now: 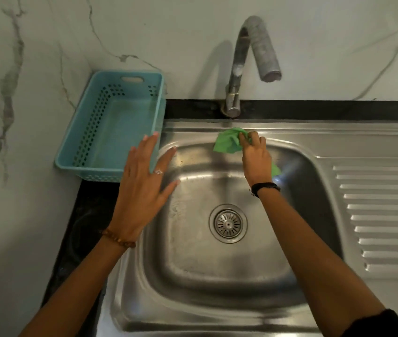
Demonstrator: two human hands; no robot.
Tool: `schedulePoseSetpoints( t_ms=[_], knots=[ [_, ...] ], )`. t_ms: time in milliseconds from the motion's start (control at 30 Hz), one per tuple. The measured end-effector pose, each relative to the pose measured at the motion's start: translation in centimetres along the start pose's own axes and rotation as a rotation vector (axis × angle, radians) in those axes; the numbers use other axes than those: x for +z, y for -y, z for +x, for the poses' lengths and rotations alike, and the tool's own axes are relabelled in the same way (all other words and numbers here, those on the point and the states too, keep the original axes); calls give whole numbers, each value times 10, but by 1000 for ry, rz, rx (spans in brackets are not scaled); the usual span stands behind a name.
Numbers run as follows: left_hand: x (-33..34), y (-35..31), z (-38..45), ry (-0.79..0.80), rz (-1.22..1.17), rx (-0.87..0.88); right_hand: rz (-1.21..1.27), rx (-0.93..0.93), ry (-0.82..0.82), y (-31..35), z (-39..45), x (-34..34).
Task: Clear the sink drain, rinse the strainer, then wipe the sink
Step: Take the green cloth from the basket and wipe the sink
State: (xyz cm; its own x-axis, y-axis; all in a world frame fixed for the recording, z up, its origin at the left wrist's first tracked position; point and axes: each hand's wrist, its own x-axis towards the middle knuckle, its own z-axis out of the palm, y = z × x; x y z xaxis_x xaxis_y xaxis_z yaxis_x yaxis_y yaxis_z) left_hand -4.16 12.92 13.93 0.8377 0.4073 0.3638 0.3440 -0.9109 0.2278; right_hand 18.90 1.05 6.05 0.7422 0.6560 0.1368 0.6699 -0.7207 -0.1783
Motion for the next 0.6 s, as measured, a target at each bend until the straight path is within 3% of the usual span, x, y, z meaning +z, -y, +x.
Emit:
schedulePoseSetpoints(
  t_ms=[133, 267, 433, 600],
  knots=[
    [18, -19, -23, 226, -84, 94, -153, 180, 9, -55, -15, -19],
    [31, -15, -50, 543, -158, 8, -215, 247, 30, -98, -37, -32],
    [36, -2, -78, 984, -147, 58, -219, 360, 74, -99, -67, -40],
    [26, 5, -95, 1219, -120, 32, -214, 436, 90, -94, -133, -57]
  ],
)
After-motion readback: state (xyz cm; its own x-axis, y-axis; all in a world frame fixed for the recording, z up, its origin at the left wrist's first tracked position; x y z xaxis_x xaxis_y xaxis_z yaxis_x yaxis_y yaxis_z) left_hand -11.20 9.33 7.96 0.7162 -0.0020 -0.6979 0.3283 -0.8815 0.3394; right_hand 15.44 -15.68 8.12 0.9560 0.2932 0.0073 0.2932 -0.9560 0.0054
